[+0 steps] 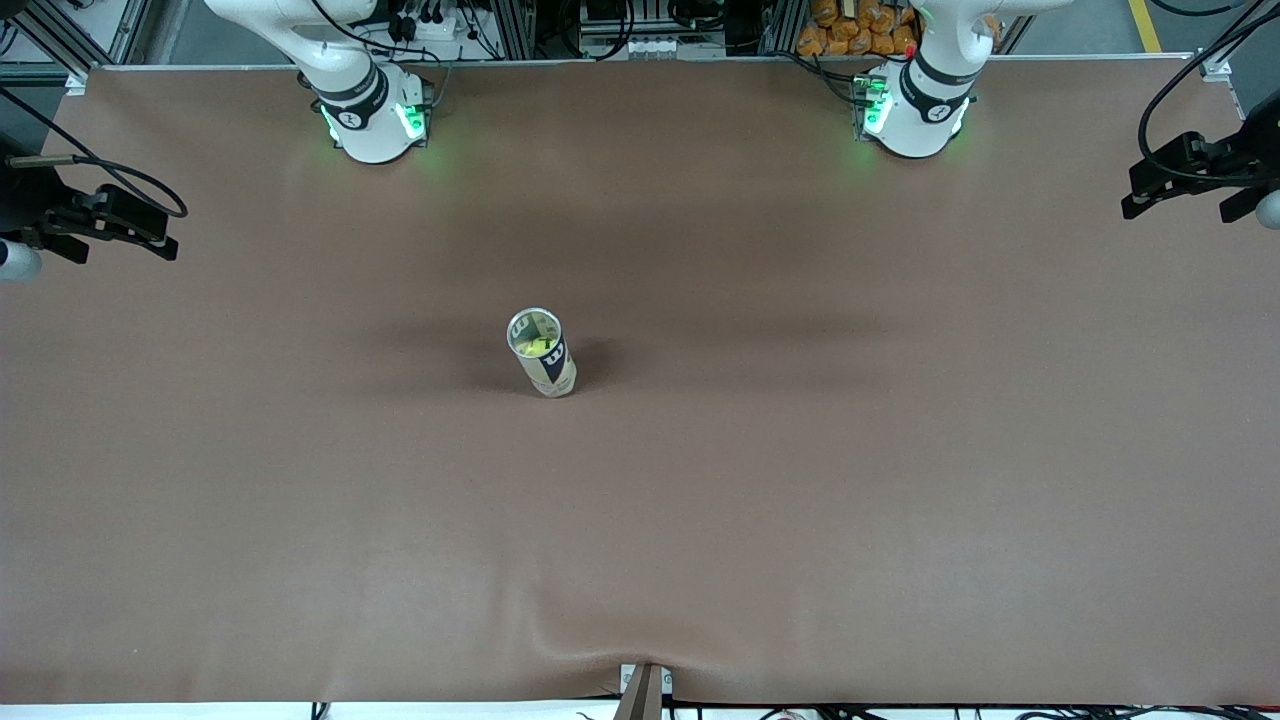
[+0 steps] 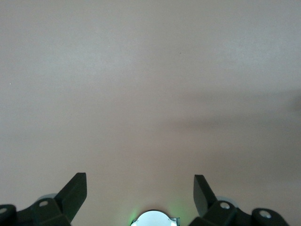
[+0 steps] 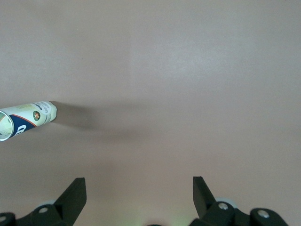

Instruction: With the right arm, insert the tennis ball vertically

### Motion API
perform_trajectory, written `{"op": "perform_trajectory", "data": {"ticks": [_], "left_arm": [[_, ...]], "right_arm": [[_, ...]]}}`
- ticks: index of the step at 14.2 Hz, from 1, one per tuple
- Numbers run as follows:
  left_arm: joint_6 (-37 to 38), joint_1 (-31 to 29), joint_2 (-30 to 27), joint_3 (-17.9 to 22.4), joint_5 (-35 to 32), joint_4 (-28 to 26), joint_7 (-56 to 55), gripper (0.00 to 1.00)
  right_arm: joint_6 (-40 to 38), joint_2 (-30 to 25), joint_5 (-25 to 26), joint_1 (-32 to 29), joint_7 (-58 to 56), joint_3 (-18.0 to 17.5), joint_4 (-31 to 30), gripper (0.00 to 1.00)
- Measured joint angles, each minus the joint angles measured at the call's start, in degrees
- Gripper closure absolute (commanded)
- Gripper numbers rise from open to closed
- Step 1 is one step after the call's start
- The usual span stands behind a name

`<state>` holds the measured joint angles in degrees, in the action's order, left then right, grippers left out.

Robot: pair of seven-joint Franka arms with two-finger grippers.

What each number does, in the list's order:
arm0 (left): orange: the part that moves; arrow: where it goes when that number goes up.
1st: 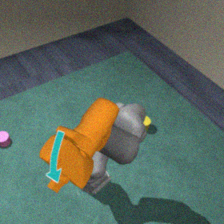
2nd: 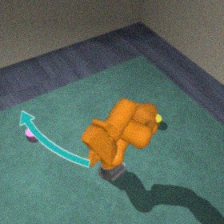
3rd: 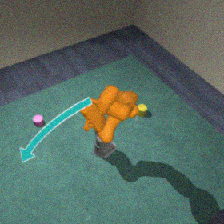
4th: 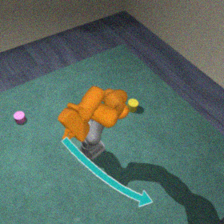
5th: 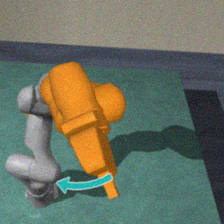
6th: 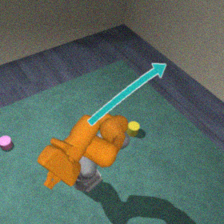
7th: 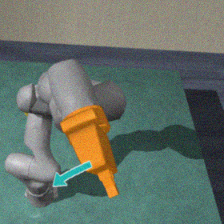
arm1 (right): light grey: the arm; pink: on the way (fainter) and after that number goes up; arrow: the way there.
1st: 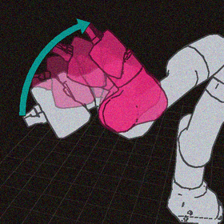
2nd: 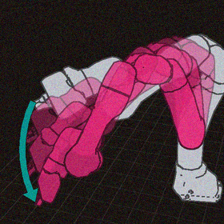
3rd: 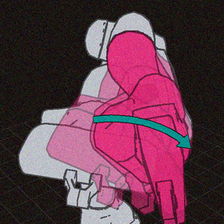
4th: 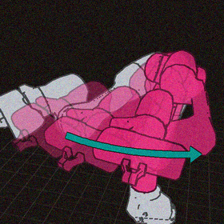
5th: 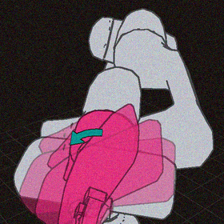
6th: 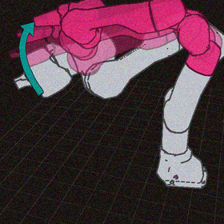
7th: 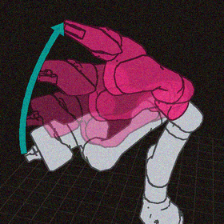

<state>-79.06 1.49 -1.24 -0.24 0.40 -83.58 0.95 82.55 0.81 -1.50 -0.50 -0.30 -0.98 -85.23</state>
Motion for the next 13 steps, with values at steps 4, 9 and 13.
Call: {"op": "perform_trajectory", "data": {"ticks": [4,9,13], "left_arm": [[0.0,0.0,0.0,0.0,0.0,-0.2,0.0,0.00],[0.0,0.0,0.0,0.0,0.0,-0.4,0.0,0.00],[0.0,0.0,0.0,0.1,0.0,-0.6,0.0,0.00]], "right_arm": [[0.0,0.0,0.0,0.0,0.0,0.0,0.0,0.00],[0.0,0.0,0.0,0.0,0.0,0.0,0.0,0.00],[0.0,0.0,0.0,0.0,0.0,0.0,0.0,0.00]]}}
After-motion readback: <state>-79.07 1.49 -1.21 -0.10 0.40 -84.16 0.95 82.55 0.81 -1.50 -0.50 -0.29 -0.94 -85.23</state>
